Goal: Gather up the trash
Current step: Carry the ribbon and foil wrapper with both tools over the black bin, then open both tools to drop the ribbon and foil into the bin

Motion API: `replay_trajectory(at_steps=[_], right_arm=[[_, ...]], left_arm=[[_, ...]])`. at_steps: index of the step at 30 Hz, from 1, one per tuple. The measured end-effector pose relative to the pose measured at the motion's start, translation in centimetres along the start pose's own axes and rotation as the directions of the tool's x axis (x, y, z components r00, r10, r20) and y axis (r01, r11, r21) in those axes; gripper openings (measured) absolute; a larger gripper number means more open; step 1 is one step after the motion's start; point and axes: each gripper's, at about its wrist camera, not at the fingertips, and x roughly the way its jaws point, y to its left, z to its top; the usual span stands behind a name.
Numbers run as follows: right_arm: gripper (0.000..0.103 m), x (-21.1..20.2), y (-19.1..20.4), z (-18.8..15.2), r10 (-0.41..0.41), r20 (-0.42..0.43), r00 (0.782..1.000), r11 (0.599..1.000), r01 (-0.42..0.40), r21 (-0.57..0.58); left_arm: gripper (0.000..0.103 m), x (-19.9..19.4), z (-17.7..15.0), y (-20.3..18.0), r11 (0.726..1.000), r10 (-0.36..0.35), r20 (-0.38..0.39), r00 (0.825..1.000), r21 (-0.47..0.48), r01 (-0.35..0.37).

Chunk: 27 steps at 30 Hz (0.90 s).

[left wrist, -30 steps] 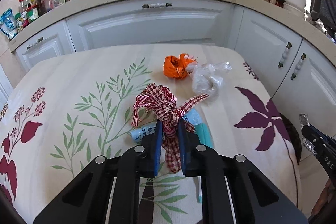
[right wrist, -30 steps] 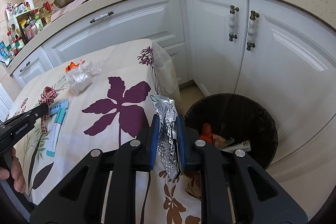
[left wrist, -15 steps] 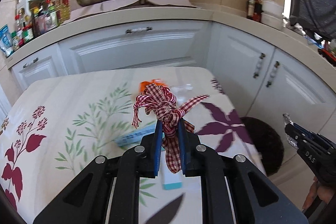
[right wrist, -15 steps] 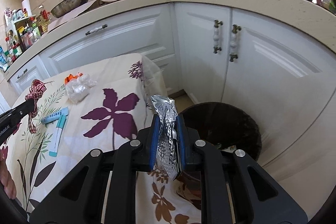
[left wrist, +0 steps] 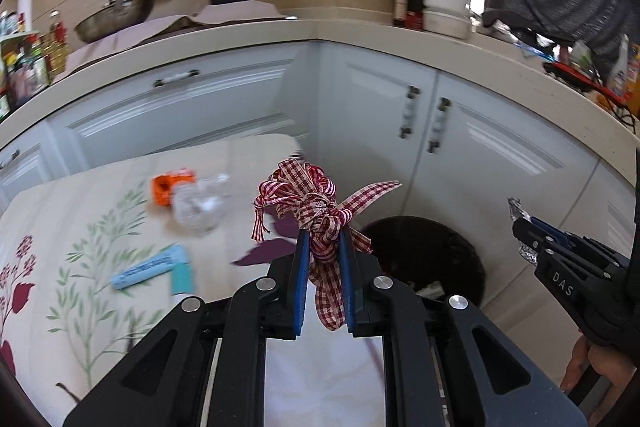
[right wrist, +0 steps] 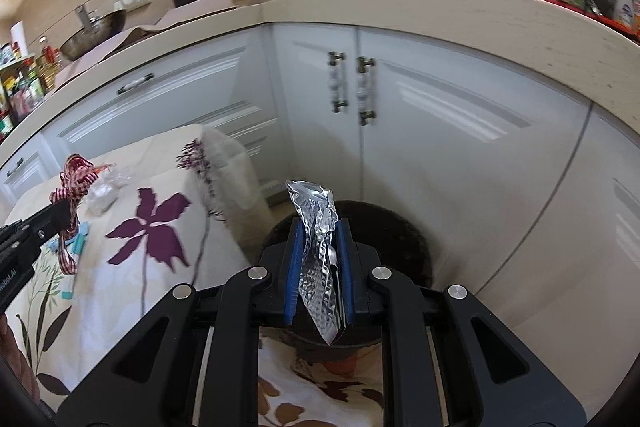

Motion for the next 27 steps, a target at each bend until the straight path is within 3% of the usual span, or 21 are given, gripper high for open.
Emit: replay_trajectory(at_steps=[9, 27], right_arm=[[0.016, 0.6, -2.8, 0.2, -0.038, 0.012, 0.999, 0.999, 0.038, 0.022], [0.017, 3.9, -5.1, 0.5, -0.052, 0.009, 0.999, 0.998, 0.052, 0.045]], left_arm=[[0.015, 1.9, 0.5, -3.9, 0.998, -0.033, -0.007, 0.999, 0.059, 0.033], [0.015, 7.7, 0.9, -8.0, 0.992, -0.022, -0.071, 0.997, 0.126, 0.031]])
